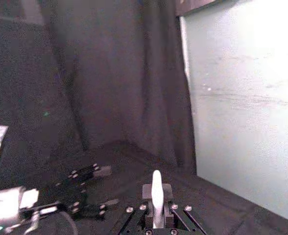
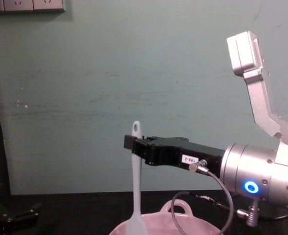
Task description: Use the one hand to pick up the spoon and stir the clear water in the bowl.
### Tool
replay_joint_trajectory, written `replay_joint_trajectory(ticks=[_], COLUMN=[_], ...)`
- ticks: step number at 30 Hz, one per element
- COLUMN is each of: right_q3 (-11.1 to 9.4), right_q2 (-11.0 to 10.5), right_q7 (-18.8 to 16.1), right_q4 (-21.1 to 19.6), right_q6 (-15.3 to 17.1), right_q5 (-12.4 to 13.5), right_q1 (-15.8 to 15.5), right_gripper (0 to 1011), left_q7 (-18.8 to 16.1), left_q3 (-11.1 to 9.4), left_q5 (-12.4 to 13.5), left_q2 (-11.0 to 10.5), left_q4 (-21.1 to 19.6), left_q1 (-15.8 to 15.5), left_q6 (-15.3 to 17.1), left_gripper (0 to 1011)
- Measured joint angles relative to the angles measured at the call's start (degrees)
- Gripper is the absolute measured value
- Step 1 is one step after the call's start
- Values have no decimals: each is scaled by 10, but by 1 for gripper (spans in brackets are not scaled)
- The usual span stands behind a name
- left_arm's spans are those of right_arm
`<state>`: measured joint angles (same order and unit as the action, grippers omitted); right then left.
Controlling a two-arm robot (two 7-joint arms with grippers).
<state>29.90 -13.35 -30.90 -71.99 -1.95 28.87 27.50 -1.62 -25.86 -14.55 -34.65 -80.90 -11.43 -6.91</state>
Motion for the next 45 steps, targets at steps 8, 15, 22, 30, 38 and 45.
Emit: replay_joint_trajectory(ticks=[8, 15, 22, 30, 38, 45], right_q3=[-30, -52, -58, -42, -7, 11], right_q2=[7, -13, -42, -66, -56, -33], right_q7=[12, 33, 51, 66, 55, 38], right_q4=[49, 25, -29, -102, -140, -122], right_q6=[-17, -11, 11, 39, 53, 48], right_q5=[10, 10, -9, -45, -72, -76], right_q1=[16, -2, -31, -64, -71, -53], right_gripper=[114, 114, 114, 114, 114, 114], left_q7=[0, 0, 0, 0, 0, 0], left_q3=[0, 0, 0, 0, 0, 0], left_q5=[0, 0, 0, 0, 0, 0], left_q2=[0, 0, 0, 0, 0, 0], left_q4=[0, 0, 0, 0, 0, 0], left_q1=[0, 0, 0, 0, 0, 0], left_q6=[0, 0, 0, 0, 0, 0], left_gripper=[1011, 1011, 1011, 1011, 1011, 1011])
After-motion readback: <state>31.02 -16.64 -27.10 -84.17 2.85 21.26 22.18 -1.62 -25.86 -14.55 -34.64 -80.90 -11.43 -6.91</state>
